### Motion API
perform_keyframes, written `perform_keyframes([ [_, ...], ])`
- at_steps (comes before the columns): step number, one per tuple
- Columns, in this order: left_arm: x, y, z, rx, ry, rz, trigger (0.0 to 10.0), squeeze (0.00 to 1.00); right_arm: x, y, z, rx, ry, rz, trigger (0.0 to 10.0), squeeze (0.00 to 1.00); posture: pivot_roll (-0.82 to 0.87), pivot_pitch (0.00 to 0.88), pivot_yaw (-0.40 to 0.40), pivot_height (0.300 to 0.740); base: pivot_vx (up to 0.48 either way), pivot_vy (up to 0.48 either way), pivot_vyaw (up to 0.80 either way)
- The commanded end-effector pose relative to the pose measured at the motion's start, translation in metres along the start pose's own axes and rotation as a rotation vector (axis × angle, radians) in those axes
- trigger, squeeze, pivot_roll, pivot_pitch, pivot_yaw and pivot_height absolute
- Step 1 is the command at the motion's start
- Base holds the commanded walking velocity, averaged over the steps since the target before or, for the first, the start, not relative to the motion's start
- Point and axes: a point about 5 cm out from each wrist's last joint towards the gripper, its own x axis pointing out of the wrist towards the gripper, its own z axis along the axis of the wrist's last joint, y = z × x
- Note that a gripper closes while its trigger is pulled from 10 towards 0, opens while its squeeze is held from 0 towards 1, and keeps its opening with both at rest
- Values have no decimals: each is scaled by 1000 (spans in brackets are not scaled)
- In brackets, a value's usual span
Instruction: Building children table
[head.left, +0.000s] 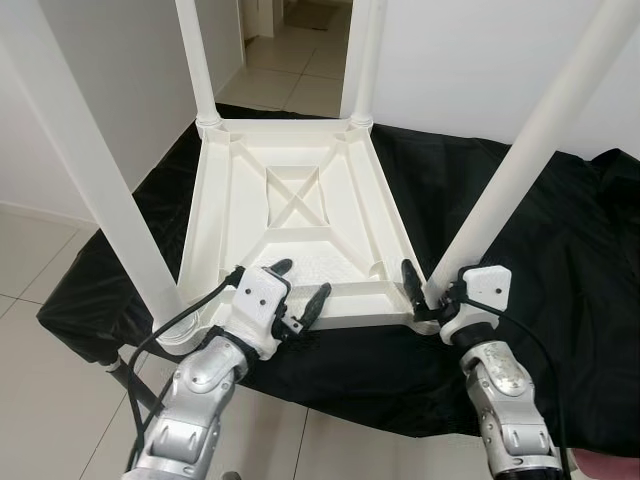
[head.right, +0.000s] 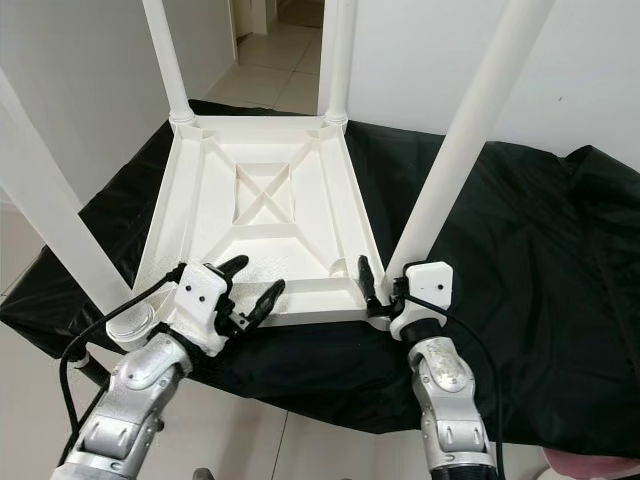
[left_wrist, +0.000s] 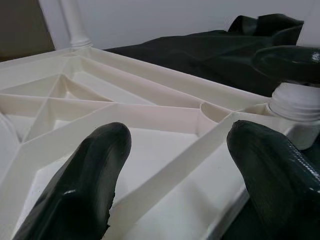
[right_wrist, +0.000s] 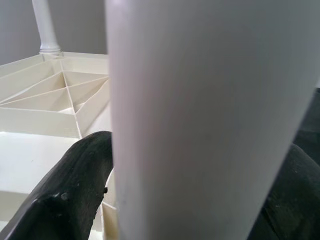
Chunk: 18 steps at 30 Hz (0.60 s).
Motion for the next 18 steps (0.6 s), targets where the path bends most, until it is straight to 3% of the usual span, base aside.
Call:
perform_keyframes([
  [1,1,-5,3,15,-4,-66,10000,0,0,2,-1,8,-1,21,10000,0,-62,0,-7,740,0,0,0],
  [4,-1,-11,4,-9,2,-149,10000,0,1,4,2,31,-24,75,10000,0,-61,0,-7,740,0,0,0],
  [9,-2,-13,5,-9,2,-191,10000,0,0,3,3,40,-29,103,10000,0,-58,0,-10,740,0,0,0],
  [14,-5,-17,10,-17,26,-348,10000,0,-4,-11,6,13,-8,246,10000,0,-67,0,4,740,0,0,0],
  [18,-6,-19,11,-15,31,-385,10000,0,-3,-18,4,-12,16,283,10000,0,-67,0,6,740,0,0,0],
])
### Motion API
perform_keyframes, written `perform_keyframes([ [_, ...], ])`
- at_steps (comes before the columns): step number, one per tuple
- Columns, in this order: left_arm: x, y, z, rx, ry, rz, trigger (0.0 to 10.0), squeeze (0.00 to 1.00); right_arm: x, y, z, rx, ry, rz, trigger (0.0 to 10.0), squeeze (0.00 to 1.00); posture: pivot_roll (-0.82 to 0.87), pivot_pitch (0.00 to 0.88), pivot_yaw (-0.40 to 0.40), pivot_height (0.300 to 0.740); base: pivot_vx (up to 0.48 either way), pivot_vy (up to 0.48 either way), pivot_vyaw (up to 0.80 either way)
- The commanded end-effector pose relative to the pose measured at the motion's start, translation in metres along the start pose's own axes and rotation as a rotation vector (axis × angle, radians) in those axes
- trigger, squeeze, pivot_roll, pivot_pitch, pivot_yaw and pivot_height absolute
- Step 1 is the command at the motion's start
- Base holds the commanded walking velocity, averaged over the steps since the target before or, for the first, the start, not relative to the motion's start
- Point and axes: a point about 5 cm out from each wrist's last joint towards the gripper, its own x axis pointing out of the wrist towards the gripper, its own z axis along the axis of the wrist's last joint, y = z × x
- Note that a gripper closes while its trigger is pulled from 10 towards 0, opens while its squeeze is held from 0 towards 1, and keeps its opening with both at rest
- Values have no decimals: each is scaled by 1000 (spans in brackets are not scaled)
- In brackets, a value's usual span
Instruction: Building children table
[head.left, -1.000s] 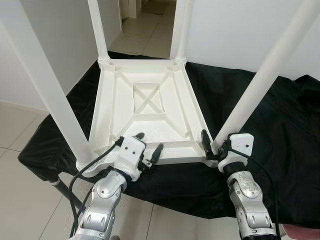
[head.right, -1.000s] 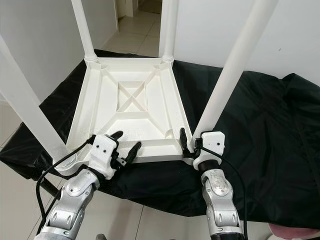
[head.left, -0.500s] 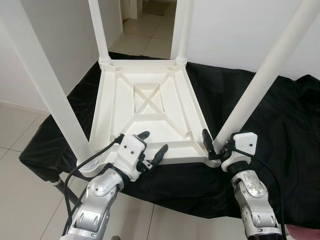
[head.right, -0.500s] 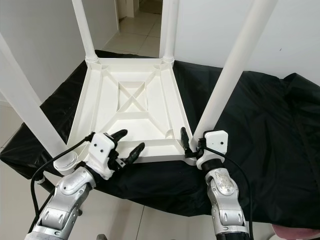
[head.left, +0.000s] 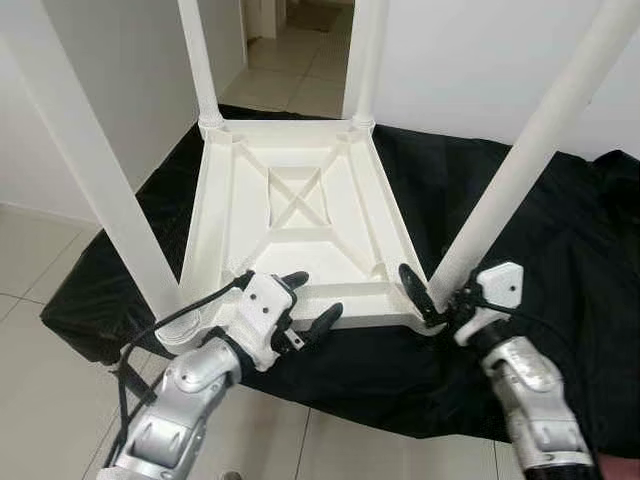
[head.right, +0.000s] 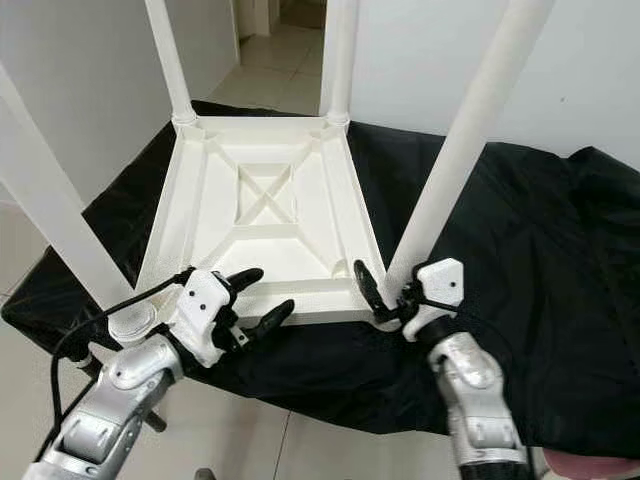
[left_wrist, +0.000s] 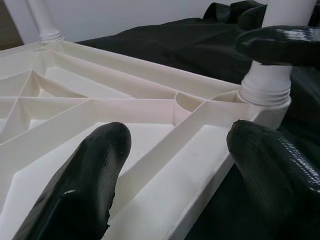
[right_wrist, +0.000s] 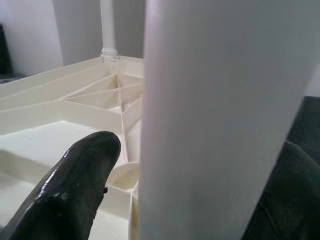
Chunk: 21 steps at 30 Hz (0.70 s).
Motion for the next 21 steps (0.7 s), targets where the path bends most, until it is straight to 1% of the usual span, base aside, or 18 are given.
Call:
perform_keyframes([
  [1,1,-17,4,10,-6,-294,10000,0,-1,-4,-5,6,34,28,10000,0,-69,0,8,740,0,0,0],
  [2,1,-17,3,17,-3,-301,10000,0,-2,-6,-7,1,46,55,6235,0,-69,0,10,740,0,0,0],
  [3,1,-17,3,17,-3,-301,10000,0,-2,-6,-7,1,46,55,6235,0,-69,0,10,740,0,0,0],
  [4,1,-17,3,19,2,-303,10000,0,-2,-6,-8,2,53,75,2157,0,-69,0,10,740,0,0,0],
  [5,1,-17,3,20,4,-304,10000,0,-3,-6,-10,11,60,87,0,0,-64,0,7,740,0,0,0],
  [9,-1,-17,4,15,9,-307,10000,0,-5,-5,-12,31,60,85,0,0,-61,0,6,740,0,0,0],
  [12,1,-16,5,16,11,-300,10000,0,-5,-5,-13,66,42,39,0,0,-64,0,6,740,0,0,0],
  [17,2,-15,5,10,11,-297,10000,0,-5,-4,-13,80,33,12,0,0,-67,0,5,740,0,0,0],
  [18,2,-16,5,12,11,-301,10000,0,-4,-3,-12,90,30,-18,1451,0,-69,0,5,740,0,0,0],
  [19,2,-16,5,13,10,-304,10000,0,-4,-3,-11,97,29,-40,1451,0,-69,0,5,740,0,0,0],
  [20,2,-17,5,14,10,-306,10000,0,-4,-2,-11,101,28,-51,9608,0,-69,0,5,740,0,0,0],
  [21,2,-17,5,15,10,-306,10000,0,-2,-1,-10,108,20,-99,10000,0,-72,0,4,740,0,0,0],
])
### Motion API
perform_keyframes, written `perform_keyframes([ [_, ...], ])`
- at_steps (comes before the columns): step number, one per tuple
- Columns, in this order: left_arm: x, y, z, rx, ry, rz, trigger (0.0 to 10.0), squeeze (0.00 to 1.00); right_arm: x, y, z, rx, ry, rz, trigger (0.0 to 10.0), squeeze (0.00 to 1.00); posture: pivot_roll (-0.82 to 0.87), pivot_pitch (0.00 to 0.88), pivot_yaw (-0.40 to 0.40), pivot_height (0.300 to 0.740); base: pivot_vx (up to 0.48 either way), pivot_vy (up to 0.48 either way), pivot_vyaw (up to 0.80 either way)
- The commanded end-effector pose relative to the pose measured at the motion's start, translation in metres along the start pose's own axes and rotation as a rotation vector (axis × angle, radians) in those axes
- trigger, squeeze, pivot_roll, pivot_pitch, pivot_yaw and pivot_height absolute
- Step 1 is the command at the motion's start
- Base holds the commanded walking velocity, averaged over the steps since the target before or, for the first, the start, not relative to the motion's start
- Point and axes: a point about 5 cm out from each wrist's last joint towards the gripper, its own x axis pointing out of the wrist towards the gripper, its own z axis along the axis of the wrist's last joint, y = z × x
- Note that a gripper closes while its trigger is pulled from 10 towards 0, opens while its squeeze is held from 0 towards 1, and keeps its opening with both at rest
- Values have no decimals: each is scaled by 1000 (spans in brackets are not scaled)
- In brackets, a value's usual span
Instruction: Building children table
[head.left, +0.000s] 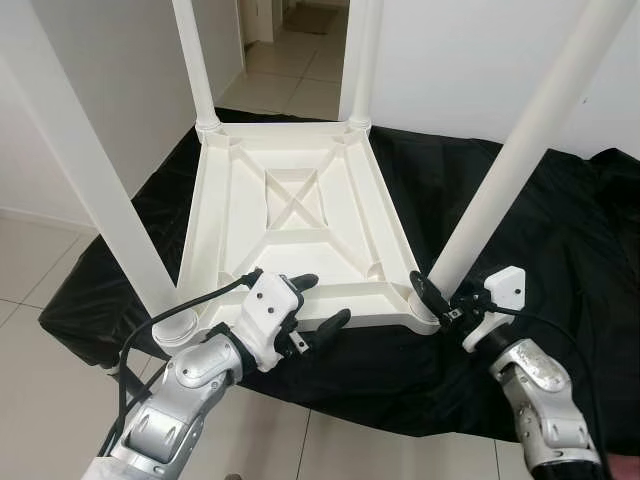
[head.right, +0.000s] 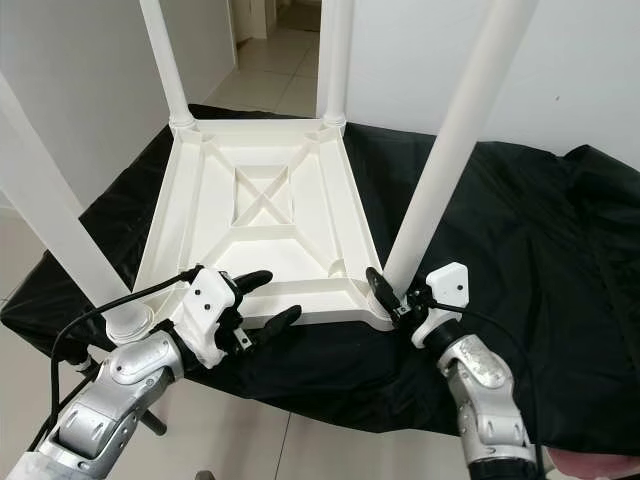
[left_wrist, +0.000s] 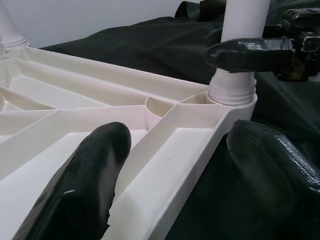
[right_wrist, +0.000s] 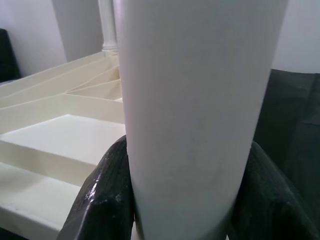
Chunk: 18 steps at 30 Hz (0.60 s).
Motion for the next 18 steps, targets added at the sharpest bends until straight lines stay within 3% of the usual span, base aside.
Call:
perform_keyframes([
  [1,0,-11,1,4,2,-213,10000,0,1,0,1,25,-7,-53,10000,0,-72,0,4,740,0,0,0],
  [4,2,-12,1,-3,3,-215,10000,0,3,4,2,-5,2,-154,10000,0,-71,0,-3,740,0,0,0],
  [9,5,-16,1,-6,-1,-225,10000,0,5,25,-1,63,3,-398,10000,0,-65,0,-19,740,0,0,0],
  [12,8,-13,2,-27,-6,-213,10000,0,7,32,-2,51,18,-508,10000,0,-61,0,-26,740,0,0,0],
  [18,13,-6,7,-58,-29,-197,10000,0,11,48,-5,55,66,-592,10000,0,-65,0,-27,740,0,0,0],
])
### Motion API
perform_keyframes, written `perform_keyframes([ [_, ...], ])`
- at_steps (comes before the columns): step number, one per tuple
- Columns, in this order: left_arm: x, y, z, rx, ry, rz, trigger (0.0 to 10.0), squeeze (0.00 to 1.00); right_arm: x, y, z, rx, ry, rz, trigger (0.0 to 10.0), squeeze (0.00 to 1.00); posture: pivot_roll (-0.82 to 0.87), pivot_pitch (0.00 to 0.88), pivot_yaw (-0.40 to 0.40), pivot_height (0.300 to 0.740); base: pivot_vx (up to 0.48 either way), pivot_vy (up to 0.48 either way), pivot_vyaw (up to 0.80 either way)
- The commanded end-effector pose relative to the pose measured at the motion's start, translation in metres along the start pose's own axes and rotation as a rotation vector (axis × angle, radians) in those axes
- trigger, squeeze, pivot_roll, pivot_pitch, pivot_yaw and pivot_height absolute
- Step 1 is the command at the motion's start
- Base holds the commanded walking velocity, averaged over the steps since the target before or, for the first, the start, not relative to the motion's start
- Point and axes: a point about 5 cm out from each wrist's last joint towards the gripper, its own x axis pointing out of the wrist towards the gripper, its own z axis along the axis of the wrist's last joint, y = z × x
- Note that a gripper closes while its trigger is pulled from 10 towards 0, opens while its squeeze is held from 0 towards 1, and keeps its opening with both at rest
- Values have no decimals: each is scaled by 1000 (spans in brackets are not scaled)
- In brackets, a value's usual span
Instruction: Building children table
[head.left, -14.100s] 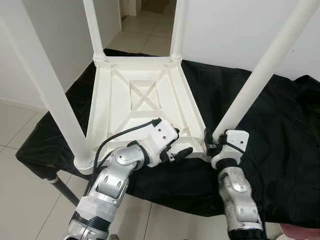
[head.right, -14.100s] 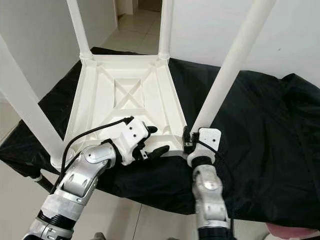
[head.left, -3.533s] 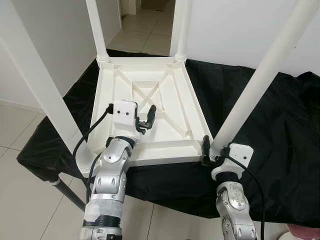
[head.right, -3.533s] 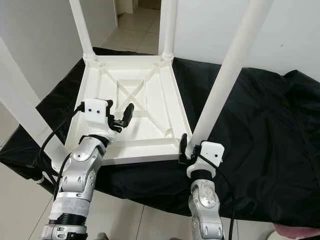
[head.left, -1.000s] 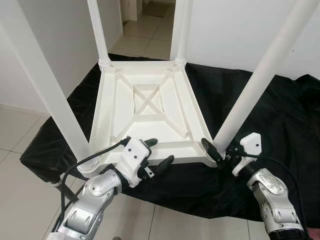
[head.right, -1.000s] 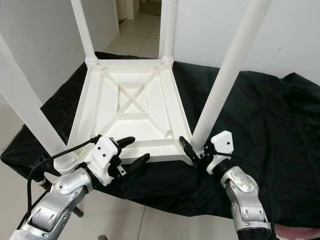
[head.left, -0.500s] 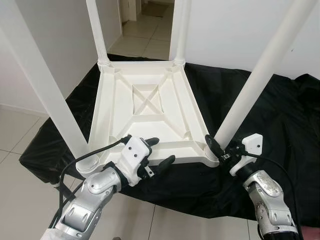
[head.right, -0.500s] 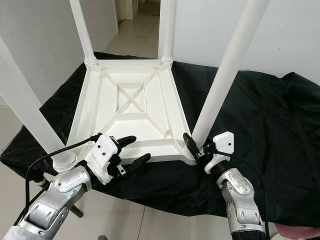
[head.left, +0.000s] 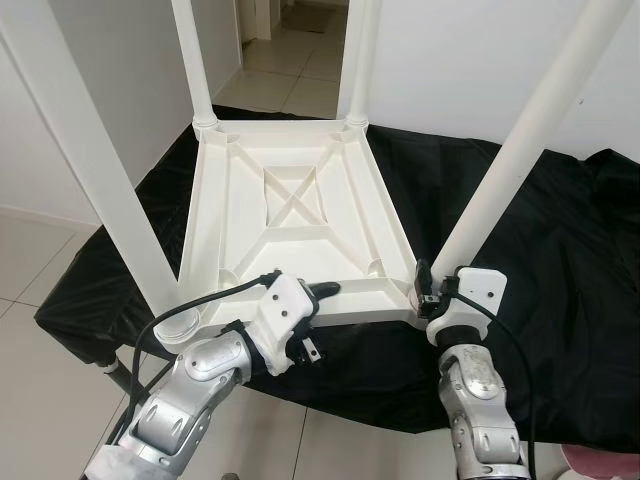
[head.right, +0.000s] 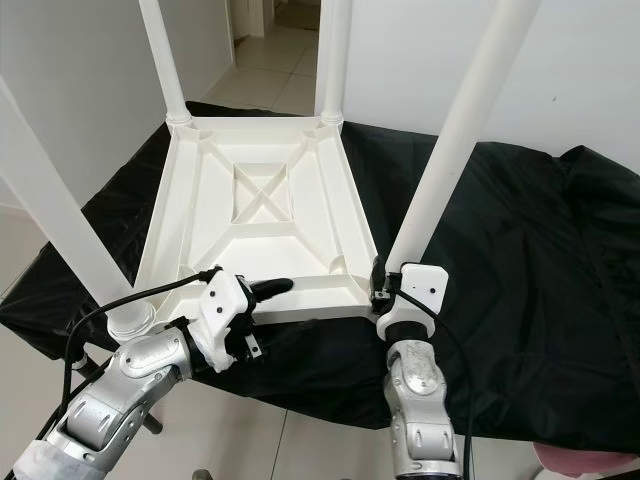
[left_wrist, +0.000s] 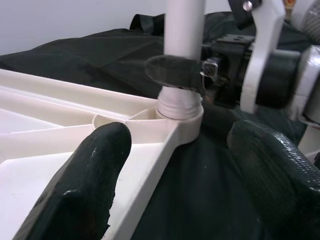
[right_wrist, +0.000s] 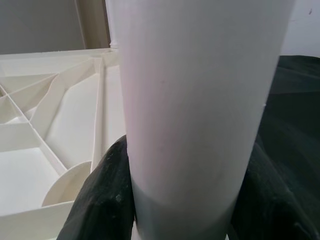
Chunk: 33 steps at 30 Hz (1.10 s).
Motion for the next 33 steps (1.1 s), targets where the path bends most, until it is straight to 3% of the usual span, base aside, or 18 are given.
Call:
perform_keyframes([
  [1,0,2,0,-14,1,-20,10000,0,-5,4,-7,-6,45,-30,10000,0,-65,0,-25,740,0,0,0],
  [13,2,11,1,-11,-3,-15,10000,0,-2,6,-2,61,22,95,10000,0,-74,0,-22,740,0,0,0],
  [14,2,11,1,-10,-4,-19,10000,0,-1,4,-1,66,14,100,10000,153,-75,0,-23,740,0,0,0],
  [15,3,11,2,-10,-6,-24,10000,0,0,1,0,59,5,98,10000,1000,-76,0,-26,740,0,0,0],
  [19,5,10,2,-10,-8,-31,10000,0,3,-5,3,28,-10,102,10000,1000,-77,0,-30,740,0,0,0],
  [23,3,7,1,-25,9,-94,10000,0,6,-19,9,28,-31,256,10000,1000,-76,0,-38,740,0,0,0],
  [26,4,7,2,-30,7,-101,10000,0,6,-20,9,33,-30,281,10000,1000,-76,0,-38,740,0,0,0],
  [27,5,6,3,-30,4,-106,10000,0,6,-26,10,29,-23,361,10000,0,-79,0,-35,740,0,0,0],
  [30,6,6,3,-31,3,-108,10000,0,5,-28,10,20,-19,396,10000,0,-79,0,-35,740,0,0,0],
  [33,6,2,0,-23,21,-148,10000,0,6,-39,10,10,6,566,10000,0,-85,0,-30,740,0,0,0],
])
